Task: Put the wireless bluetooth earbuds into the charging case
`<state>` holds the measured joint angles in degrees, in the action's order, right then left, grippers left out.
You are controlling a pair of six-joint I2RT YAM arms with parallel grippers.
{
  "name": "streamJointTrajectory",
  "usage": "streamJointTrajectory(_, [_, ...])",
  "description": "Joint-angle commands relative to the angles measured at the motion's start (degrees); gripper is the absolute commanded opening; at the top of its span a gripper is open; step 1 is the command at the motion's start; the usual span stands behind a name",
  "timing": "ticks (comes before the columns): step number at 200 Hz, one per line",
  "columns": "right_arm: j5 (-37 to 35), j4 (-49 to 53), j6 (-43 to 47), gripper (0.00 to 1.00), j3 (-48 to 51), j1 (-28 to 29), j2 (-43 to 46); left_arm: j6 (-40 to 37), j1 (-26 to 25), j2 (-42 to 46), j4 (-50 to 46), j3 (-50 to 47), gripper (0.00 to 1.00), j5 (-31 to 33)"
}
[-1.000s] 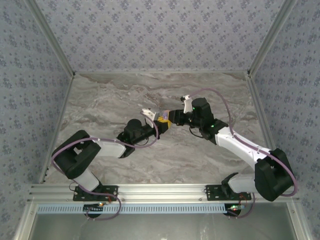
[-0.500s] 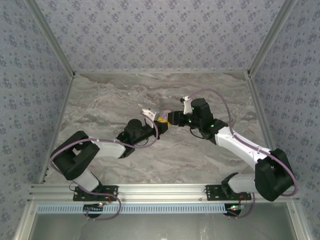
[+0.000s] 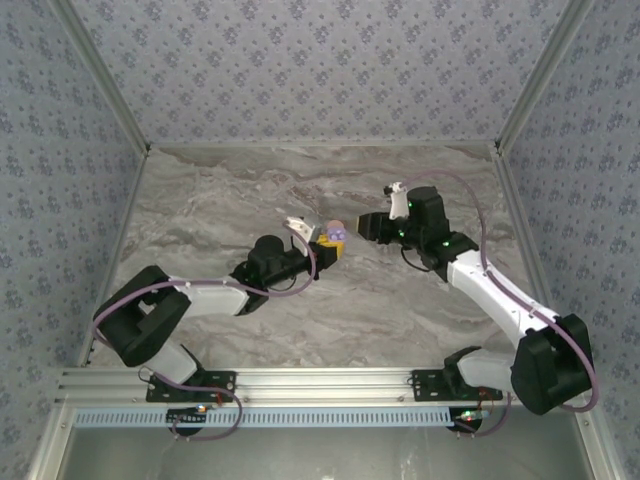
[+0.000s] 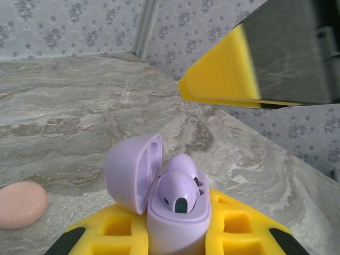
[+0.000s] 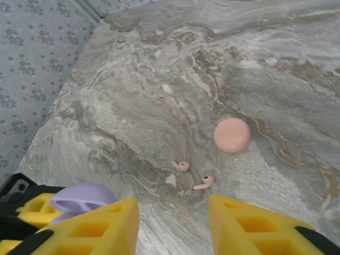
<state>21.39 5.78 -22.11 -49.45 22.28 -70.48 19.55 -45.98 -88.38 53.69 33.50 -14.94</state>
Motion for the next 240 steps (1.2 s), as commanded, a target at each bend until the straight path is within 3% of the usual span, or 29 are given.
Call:
streamJointTrajectory(1, [5.4,3.4,3.6,0.38,-1.2,-2.0,0.4,-0.1,0.9,2.6,-0.2,2.3,0.01,-6.5])
streamJointTrajectory(33, [10.7,3.5,6.2,0.3,-0.7,-4.1,-0.4,0.5,1.6,3.9,-1.4,4.0,0.01,-13.4])
streamJointTrajectory(90, [17.0,2.4,8.2,0.22,-1.0,-4.1,-1.9,0.5,1.6,6.1,-3.7,6.0,0.01,-19.6])
streamJointTrajectory(240, [29.4,-5.6,4.9,0.18,-0.1,-2.7,0.3,2.7,1.6,3.7,-1.6,5.7,0.01,-21.8])
